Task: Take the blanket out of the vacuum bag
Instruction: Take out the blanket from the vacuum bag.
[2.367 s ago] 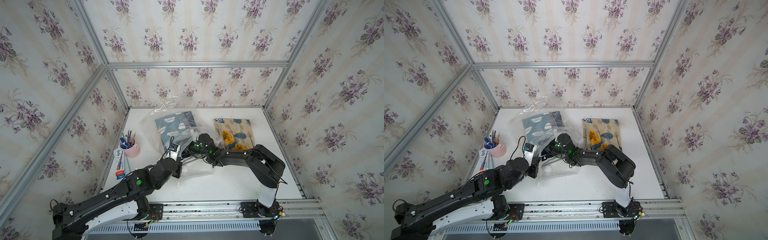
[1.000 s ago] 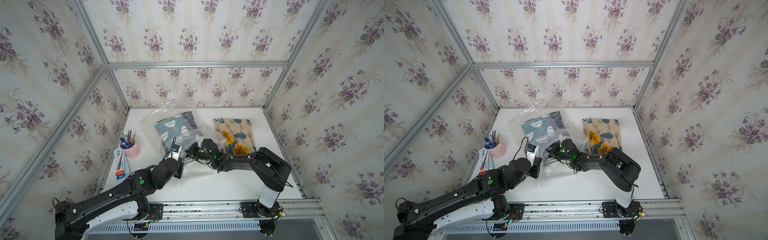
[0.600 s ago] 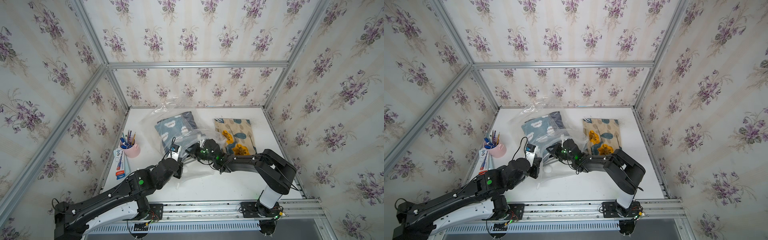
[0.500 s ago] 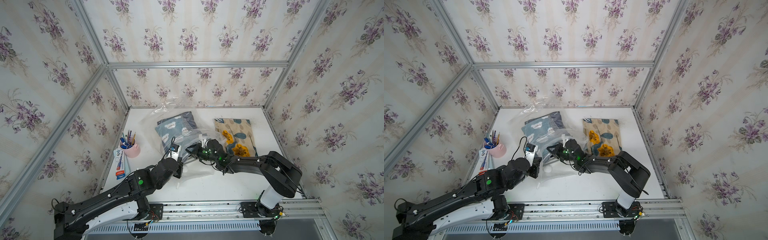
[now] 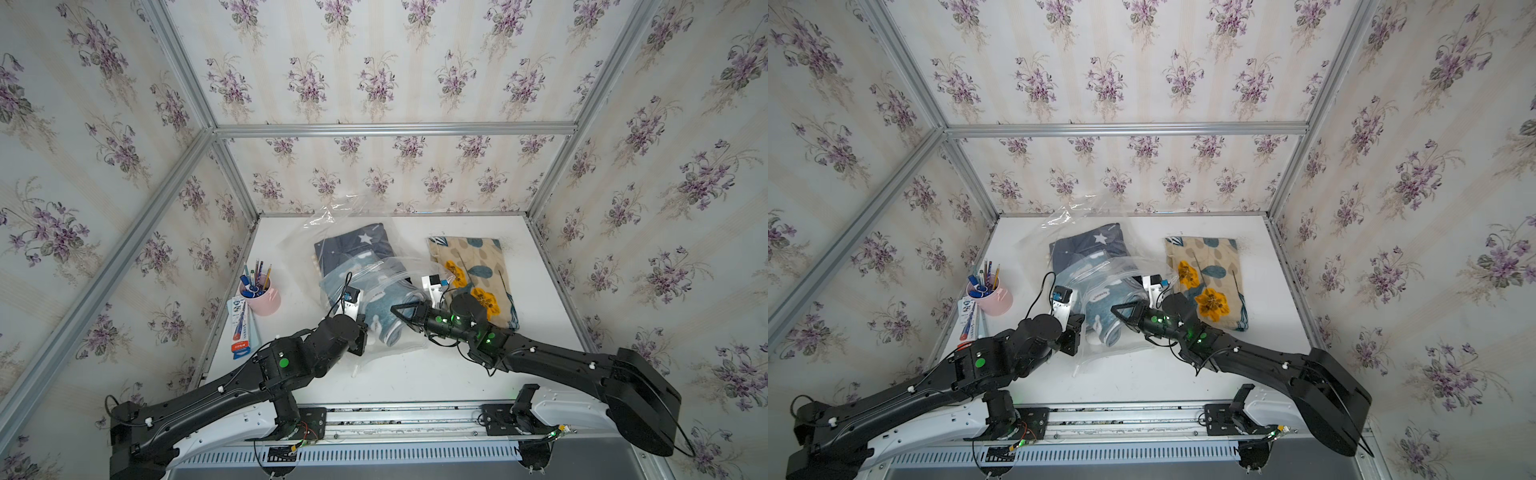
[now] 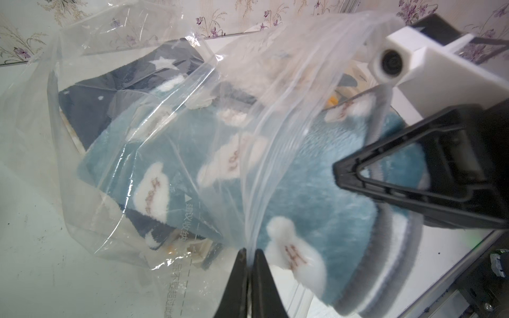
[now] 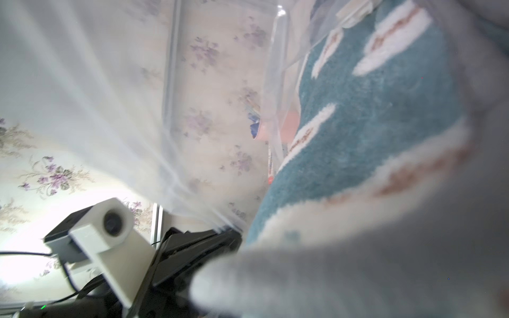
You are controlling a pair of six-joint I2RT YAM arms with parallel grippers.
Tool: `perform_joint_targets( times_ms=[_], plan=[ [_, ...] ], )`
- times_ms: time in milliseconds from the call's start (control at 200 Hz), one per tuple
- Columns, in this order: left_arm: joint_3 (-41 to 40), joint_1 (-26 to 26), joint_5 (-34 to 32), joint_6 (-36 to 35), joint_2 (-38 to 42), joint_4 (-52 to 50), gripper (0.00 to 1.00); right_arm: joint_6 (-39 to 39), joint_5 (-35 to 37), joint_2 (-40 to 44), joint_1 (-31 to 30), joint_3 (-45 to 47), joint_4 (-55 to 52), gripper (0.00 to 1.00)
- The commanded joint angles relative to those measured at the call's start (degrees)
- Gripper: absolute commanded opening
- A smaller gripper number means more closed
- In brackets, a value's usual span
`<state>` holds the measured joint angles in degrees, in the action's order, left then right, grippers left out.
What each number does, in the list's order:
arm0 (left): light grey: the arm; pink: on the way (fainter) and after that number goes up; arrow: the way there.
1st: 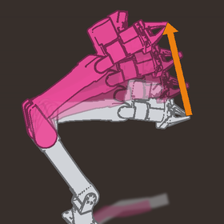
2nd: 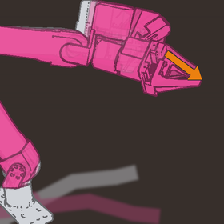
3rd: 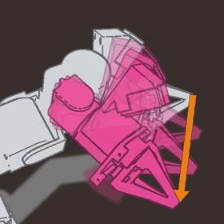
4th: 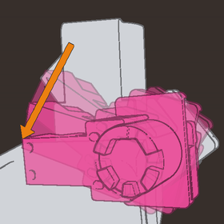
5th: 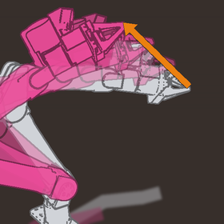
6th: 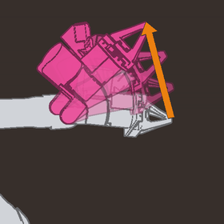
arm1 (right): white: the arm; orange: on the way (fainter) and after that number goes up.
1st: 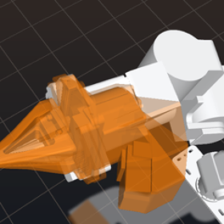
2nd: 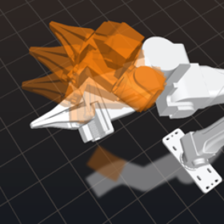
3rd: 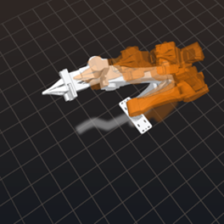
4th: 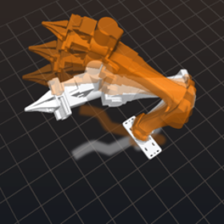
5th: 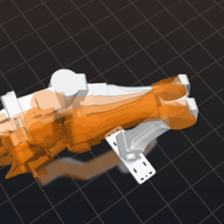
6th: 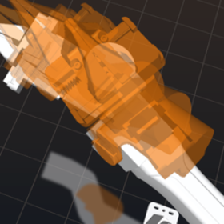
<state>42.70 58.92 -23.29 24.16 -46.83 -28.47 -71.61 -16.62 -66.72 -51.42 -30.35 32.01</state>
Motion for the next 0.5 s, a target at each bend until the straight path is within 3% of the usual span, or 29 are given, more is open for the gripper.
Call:
perform_joint_targets(
  times_ms=[0, 220, 495],
  plan=[
    [0.79, -0.03, -0.61, 1.26, -0.4, 0.57, 0.08, 3.4, 1.94, 5.34, -0.04, -0.47, -6.88, 0.0],
    [1.42, -0.03, -0.8, 2.18, -1.11, 0.91, 0.08, 10.43, 5.39, 13.86, 0.09, -7.98, -21.0, 0.0],
    [2.04, -0.07, -0.96, 3.7, -1.73, -0.31, 0.07, 17.88, 5.43, 13.08, 1.71, -25.16, -32.56, 0.0]
  ],
)
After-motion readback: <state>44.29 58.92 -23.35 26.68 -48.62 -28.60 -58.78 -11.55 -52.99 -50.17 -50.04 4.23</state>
